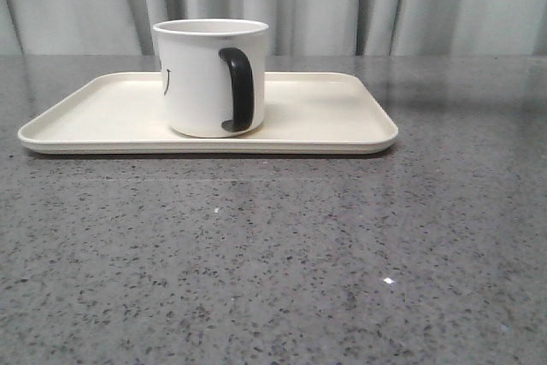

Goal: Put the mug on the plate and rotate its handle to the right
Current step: 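Move the open right gripper above the mug on the tray, then grip the mug rim with the right gripper and twist the mug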

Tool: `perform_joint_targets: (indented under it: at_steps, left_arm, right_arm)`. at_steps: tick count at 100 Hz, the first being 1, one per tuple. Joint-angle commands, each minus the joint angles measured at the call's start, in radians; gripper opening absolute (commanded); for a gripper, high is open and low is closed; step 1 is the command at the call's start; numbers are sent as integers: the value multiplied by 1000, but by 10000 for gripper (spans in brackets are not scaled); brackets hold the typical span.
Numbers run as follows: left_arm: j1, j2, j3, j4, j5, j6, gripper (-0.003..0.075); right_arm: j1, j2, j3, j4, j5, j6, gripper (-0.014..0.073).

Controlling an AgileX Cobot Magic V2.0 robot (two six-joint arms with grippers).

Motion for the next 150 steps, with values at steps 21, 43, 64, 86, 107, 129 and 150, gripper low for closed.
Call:
perform_joint_targets:
  at_steps: [21,43,64,86,107,129,150]
  left_arm:
    - [4,-14,-22,-6,-40,0,-20]
    - [4,-14,-22,-10,-40,0,-20]
    - [4,-14,-22,-12,-38,0,-20]
    - [4,-14,-20,-13,-31,0,-20]
    - [4,-14,1,-13,-27,0,-20]
    - [4,-14,22,-13,-34,0,-20]
    - [4,-14,22,-13,-45,0,-20]
  right_arm:
    - [42,11,-34,43,-12,13,473]
    - [109,53,-34,12,-21,38,473]
    - [120,86,-34,-46,-16,92,473]
    - [120,111,-34,-73,-15,100,473]
    - [121,149,-33,-73,4,107,473]
    - [126,162,-33,-73,4,114,473]
    - [129,175,-33,-73,3,118,473]
